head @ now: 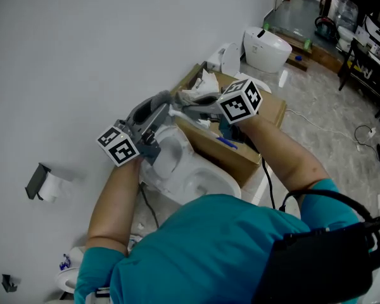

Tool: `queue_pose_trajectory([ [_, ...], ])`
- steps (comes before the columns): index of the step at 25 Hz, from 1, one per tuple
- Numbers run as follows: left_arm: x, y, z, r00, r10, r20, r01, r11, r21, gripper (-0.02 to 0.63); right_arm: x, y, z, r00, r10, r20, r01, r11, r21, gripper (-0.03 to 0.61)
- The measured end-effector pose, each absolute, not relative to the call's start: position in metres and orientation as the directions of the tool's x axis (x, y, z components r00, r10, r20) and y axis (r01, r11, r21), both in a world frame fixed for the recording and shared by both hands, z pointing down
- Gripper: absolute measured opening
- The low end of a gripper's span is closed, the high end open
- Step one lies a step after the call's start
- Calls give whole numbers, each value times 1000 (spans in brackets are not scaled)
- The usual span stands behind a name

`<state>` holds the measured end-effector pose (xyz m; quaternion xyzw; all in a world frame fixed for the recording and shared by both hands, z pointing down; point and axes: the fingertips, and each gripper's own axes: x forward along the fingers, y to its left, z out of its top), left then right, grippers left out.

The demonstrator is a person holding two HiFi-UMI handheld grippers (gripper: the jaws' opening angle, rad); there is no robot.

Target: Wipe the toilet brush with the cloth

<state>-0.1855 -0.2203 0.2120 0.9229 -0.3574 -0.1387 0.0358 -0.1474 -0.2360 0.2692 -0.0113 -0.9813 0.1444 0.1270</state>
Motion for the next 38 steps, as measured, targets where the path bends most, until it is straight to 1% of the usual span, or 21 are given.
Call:
queue_pose_trajectory([
  [6, -184, -223, 212, 701, -677, -226, -662, -735, 148, 160, -146, -235, 269, -969, 142, 200, 45, 904, -425, 21],
  [10, -186, -225, 211, 692, -688, -219, -678, -723, 133, 158, -142, -233, 268, -970, 172, 173, 73, 883, -464, 21],
  [24, -200, -232, 208, 640, -720, -268, -696, -691, 194, 158, -131, -231, 287, -961, 198, 191, 79, 863, -498, 21],
  [38, -210, -234, 202, 618, -729, -296, -700, -681, 214, 158, -125, -233, 303, -952, 205, 226, 59, 850, -523, 21],
])
